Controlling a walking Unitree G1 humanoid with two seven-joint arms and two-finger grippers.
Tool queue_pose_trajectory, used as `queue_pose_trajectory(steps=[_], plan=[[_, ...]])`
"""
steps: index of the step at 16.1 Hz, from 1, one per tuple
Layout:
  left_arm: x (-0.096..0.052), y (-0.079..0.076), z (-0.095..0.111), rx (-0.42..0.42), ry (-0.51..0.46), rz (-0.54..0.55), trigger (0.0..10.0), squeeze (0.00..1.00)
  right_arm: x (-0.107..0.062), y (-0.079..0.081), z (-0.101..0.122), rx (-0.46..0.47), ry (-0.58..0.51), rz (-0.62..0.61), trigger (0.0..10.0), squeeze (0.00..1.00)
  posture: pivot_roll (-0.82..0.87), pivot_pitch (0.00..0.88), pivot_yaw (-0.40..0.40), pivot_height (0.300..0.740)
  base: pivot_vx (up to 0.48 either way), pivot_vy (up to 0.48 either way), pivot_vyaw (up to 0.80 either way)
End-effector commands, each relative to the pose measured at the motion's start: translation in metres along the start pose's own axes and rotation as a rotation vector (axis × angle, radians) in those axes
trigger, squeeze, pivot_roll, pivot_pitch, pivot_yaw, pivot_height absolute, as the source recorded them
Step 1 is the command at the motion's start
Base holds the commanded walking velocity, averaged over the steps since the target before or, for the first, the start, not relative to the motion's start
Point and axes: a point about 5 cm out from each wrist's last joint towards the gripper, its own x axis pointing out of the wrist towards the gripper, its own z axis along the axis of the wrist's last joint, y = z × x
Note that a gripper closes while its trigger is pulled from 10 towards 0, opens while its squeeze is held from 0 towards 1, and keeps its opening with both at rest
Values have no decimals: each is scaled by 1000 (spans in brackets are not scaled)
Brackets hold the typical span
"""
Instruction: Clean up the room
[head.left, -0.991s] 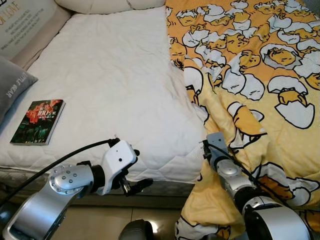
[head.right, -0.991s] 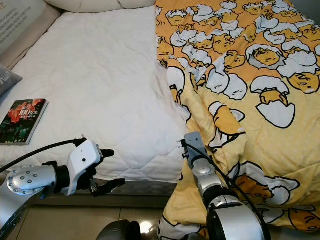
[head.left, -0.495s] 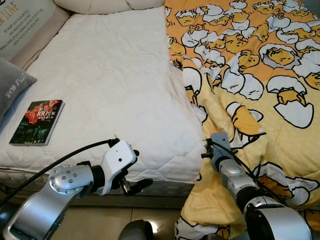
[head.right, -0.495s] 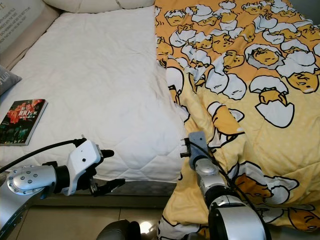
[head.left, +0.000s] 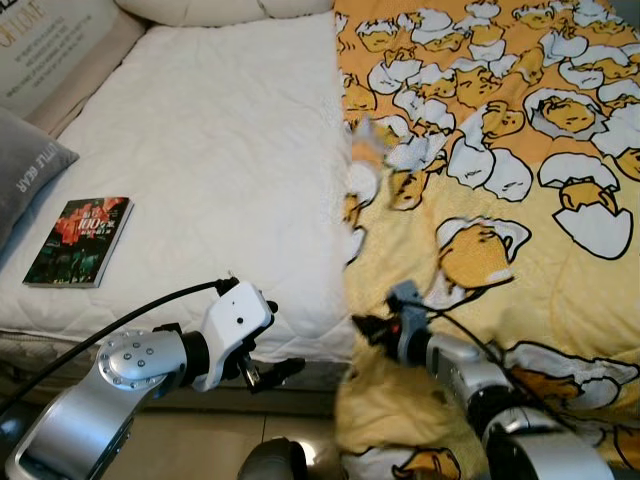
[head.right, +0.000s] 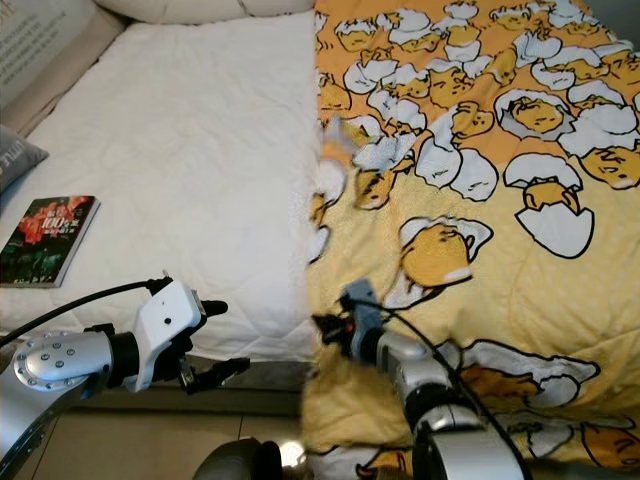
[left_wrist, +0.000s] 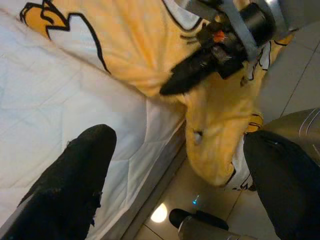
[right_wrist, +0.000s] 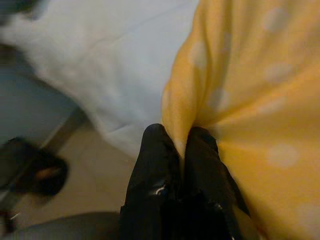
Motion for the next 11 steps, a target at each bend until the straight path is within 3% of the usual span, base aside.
queue_pose_trajectory(steps=[1,2,5,7,9,10,11], plan=[[0,-1,0,8,7,-3,10000,35,5,14,-3,2,10,126,0,0,207,94,94,740,0,0,0],[0,-1,0,8,7,-5,10000,35,7,25,-12,-22,51,204,0,0,207,89,93,740,0,0,0],[-1,-2,-1,10,7,-8,10000,35,9,29,-20,-39,114,195,0,0,206,82,89,740,0,0,0],[0,-2,-3,11,12,-14,10000,31,8,29,-31,-108,187,150,0,0,195,62,83,740,0,0,0],[2,-1,-3,14,8,-8,10000,31,9,30,-31,-143,178,89,10000,0,182,41,75,740,0,0,0],[4,1,-4,13,3,4,10000,31,12,30,-24,-118,123,48,10000,329,170,20,68,740,0,0,0],[5,3,-5,11,-3,22,10000,31,12,30,-19,-119,92,42,10000,1000,154,0,59,740,0,0,0]])
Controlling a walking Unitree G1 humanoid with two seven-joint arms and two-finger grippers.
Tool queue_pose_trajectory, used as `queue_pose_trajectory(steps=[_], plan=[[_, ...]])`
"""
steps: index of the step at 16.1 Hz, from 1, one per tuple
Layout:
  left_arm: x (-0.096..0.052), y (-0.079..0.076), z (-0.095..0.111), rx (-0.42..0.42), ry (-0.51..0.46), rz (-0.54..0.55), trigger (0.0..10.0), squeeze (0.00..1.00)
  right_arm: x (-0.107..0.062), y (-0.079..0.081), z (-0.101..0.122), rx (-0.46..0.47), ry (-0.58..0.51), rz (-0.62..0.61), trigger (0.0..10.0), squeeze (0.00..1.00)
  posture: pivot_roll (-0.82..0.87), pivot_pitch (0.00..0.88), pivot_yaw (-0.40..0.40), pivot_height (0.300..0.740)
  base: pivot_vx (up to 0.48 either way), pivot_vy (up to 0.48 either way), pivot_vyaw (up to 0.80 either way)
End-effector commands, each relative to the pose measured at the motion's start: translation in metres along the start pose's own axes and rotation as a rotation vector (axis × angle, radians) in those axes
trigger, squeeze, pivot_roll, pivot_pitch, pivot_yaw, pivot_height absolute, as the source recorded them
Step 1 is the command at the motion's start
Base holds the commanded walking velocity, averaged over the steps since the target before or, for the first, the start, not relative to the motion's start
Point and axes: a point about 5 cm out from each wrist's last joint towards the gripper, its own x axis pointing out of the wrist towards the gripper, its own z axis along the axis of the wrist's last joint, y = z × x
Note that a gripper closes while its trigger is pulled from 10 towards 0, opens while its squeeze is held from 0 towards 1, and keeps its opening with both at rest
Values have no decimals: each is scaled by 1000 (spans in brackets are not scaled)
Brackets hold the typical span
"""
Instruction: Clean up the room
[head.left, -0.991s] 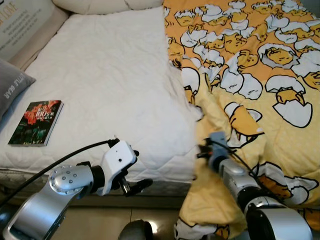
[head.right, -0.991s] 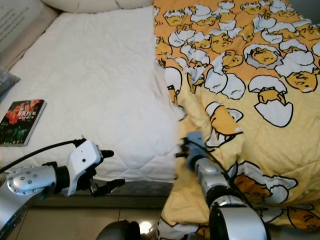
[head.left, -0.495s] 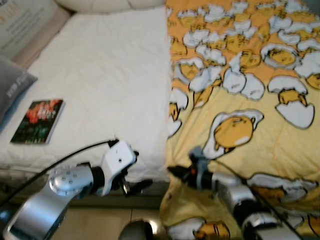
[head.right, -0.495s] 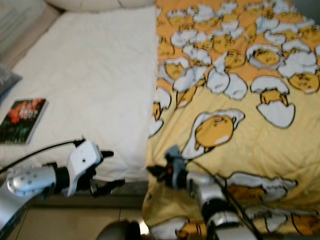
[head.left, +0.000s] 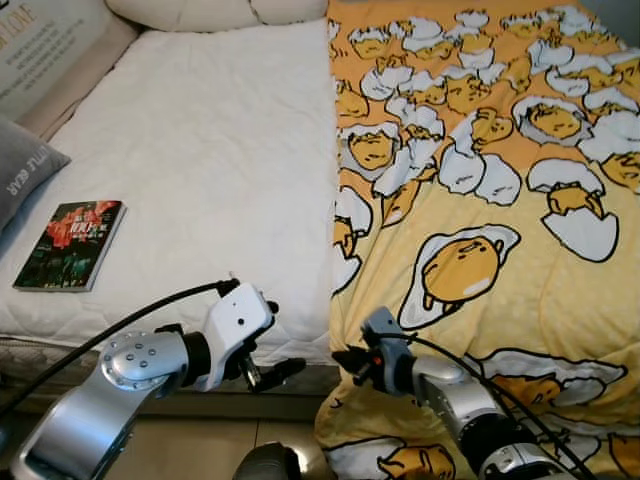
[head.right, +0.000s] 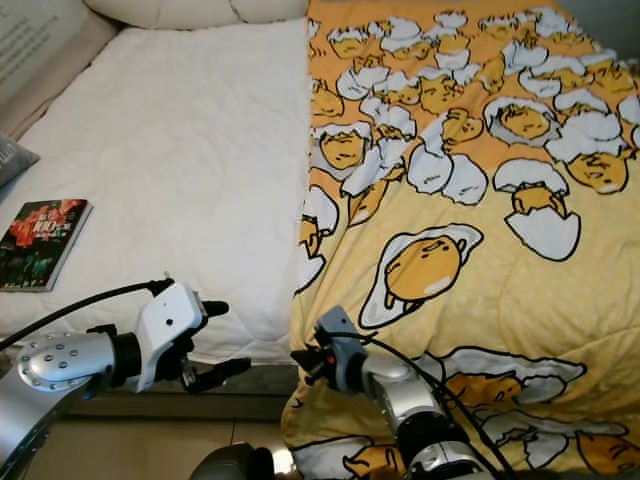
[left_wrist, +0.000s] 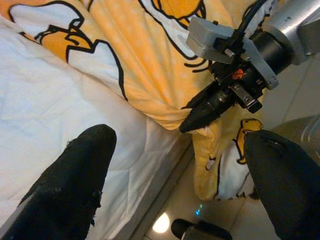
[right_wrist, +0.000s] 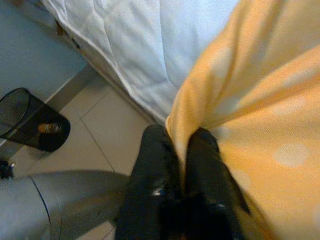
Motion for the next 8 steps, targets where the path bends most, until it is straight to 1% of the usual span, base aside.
queue_pose_trajectory(steps=[1,4,5,6,7,8], plan=[[1,3,-1,8,3,22,10000,31,2,3,6,-1,-40,0,10000,1000,147,0,55,740,0,0,0],[3,5,-6,-11,-4,50,10000,31,-2,3,14,4,-95,0,10000,1000,124,0,44,740,0,0,0],[3,5,-12,-51,-22,90,10000,31,-10,0,22,-12,-129,2,10000,1000,88,0,37,740,0,0,0],[3,5,-14,-65,-28,103,10000,31,-13,-1,25,-18,-140,3,10000,1000,84,0,35,740,0,0,0],[3,4,-18,-99,-48,134,10000,27,-24,-6,38,-27,-208,-27,10000,1000,63,0,35,740,0,0,0],[3,5,-19,-115,-59,158,10000,31,-30,-10,45,-21,-253,-52,10000,1000,58,0,34,740,0,0,0]])
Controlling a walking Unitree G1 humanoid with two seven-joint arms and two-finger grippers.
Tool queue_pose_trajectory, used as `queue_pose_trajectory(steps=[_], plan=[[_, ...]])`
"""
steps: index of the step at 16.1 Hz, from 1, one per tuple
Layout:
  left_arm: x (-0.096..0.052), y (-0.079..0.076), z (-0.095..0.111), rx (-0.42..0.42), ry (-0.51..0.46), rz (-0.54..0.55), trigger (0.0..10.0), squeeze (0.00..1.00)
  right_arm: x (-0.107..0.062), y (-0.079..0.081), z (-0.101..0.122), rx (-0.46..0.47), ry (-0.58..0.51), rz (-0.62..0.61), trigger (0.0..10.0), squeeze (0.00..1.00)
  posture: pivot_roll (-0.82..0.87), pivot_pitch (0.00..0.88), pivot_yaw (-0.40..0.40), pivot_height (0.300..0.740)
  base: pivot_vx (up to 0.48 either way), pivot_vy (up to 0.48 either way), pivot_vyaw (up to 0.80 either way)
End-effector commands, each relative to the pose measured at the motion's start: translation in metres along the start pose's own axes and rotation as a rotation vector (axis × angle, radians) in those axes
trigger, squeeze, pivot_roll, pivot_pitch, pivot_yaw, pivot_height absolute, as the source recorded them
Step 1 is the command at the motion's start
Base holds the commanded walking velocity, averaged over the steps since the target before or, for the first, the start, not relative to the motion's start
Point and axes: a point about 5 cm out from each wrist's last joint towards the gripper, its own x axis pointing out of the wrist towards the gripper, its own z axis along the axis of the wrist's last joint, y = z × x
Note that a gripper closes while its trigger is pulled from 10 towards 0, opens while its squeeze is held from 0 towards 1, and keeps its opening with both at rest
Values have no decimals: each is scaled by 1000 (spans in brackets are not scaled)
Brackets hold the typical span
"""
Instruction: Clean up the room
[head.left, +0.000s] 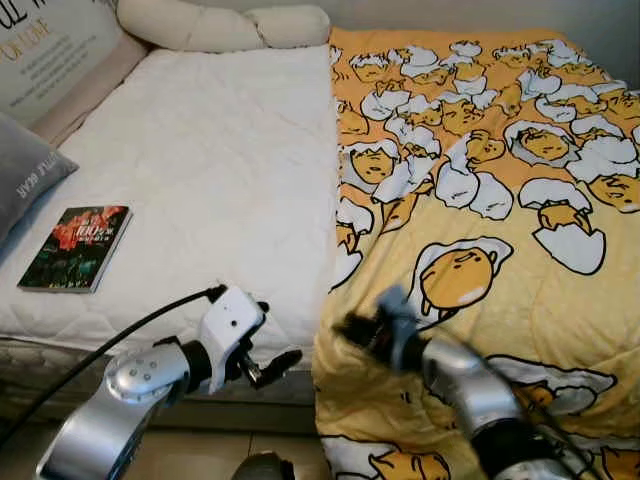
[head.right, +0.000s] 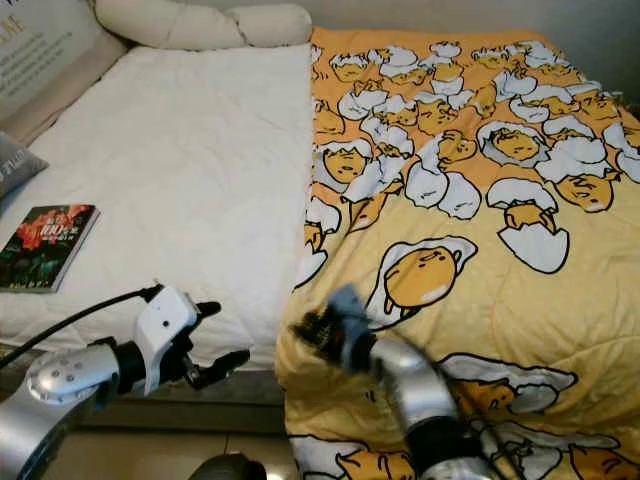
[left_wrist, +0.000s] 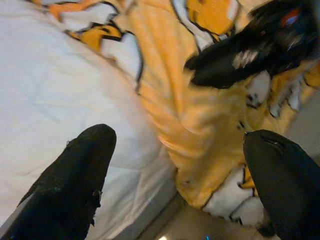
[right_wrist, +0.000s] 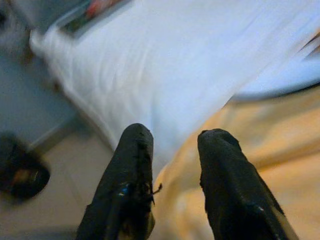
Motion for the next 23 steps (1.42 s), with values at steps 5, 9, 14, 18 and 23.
queue_pose_trajectory(steps=[5,9,14,18,23], plan=[[8,26,7,-87,-120,399,10000,24,-32,-11,35,4,-234,-328,10000,169,-2,0,40,740,0,0,0],[3,24,2,-163,-154,572,10000,31,-61,-13,20,75,-266,-633,10000,0,-24,0,55,740,0,0,0],[-1,25,-5,-171,-142,633,10000,39,-62,-9,22,12,-249,-676,10000,0,-20,0,43,740,0,0,0],[1,24,-4,-171,-147,629,10000,35,-62,-9,23,5,-246,-683,10000,0,-14,0,51,740,0,-363,0],[2,26,-4,-168,-145,632,10000,35,-59,-9,21,1,-228,-677,10000,0,-9,0,48,740,0,-365,0]])
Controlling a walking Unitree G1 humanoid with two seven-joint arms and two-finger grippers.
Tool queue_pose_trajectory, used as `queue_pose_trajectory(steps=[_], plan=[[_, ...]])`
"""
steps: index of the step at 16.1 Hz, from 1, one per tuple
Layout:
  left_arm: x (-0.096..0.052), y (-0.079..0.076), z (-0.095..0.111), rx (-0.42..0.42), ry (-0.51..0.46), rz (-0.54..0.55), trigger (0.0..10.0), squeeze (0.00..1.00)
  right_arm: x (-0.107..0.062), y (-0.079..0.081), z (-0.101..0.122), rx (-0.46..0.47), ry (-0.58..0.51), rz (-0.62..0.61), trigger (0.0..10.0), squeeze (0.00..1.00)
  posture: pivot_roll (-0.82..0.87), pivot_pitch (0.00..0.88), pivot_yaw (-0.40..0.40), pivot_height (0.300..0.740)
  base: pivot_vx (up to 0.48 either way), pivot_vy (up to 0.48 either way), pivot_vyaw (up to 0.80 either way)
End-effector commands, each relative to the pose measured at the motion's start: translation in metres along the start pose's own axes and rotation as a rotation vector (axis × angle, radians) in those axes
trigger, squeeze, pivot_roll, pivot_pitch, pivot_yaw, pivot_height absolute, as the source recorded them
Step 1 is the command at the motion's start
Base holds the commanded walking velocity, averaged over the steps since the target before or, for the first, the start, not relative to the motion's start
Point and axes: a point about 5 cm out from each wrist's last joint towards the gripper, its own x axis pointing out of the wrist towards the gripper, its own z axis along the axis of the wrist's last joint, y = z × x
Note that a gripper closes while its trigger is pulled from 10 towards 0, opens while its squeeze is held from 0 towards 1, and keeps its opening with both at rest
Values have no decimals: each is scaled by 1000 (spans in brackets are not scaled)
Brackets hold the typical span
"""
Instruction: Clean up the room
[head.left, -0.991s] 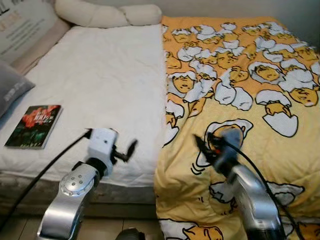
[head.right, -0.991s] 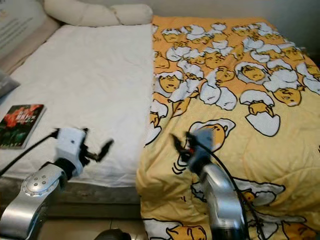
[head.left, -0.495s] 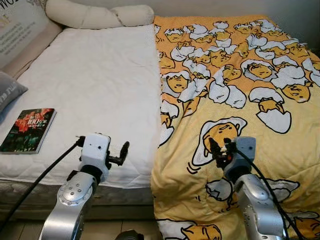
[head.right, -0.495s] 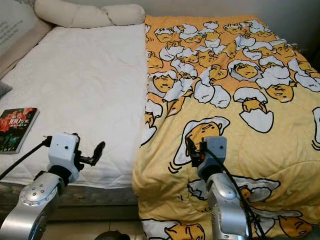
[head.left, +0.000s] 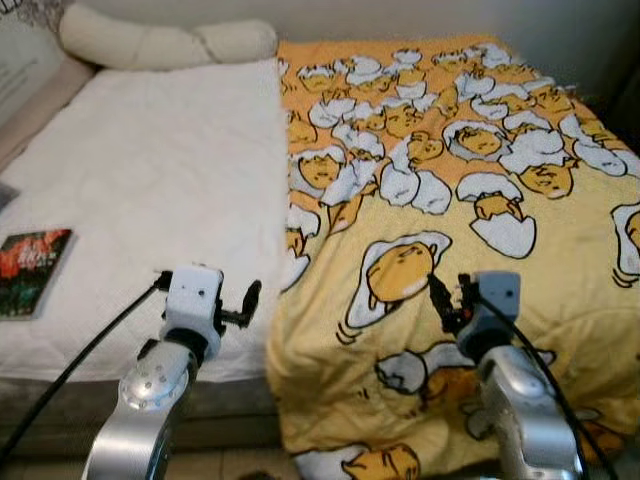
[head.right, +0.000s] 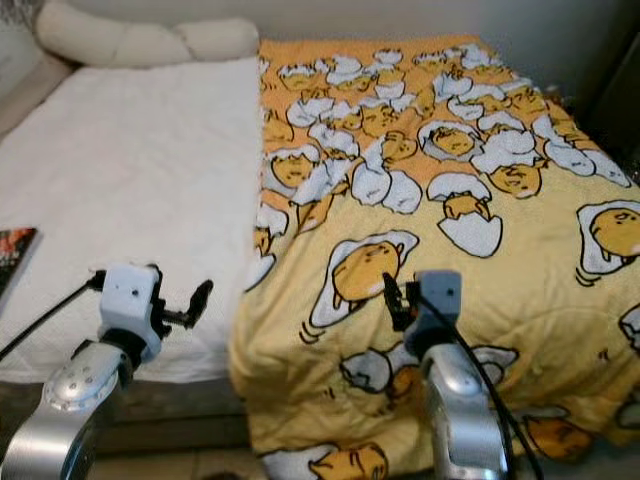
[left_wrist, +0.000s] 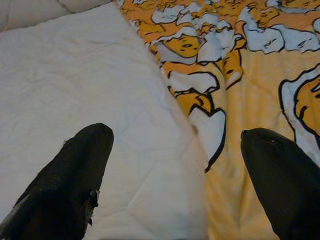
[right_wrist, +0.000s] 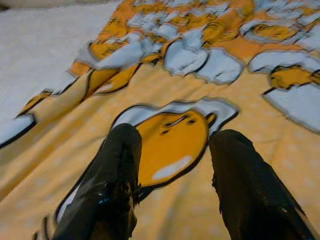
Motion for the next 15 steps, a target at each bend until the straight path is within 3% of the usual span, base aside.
queue_pose_trajectory(steps=[1,5,9,15], plan=[[0,4,0,7,-1,18,10000,35,2,5,1,-2,-6,16,10000,0,-12,0,50,740,0,-364,0],[0,6,-1,8,-3,17,10000,31,4,6,1,-4,4,23,10000,0,-3,0,47,740,0,-337,0],[-2,12,-6,-17,21,61,10000,16,0,3,-4,1,19,11,10000,0,-1,0,47,740,0,0,0],[-2,8,-6,-2,23,57,10000,12,-1,-1,-4,5,18,-5,10000,0,-5,0,47,740,0,0,0]])
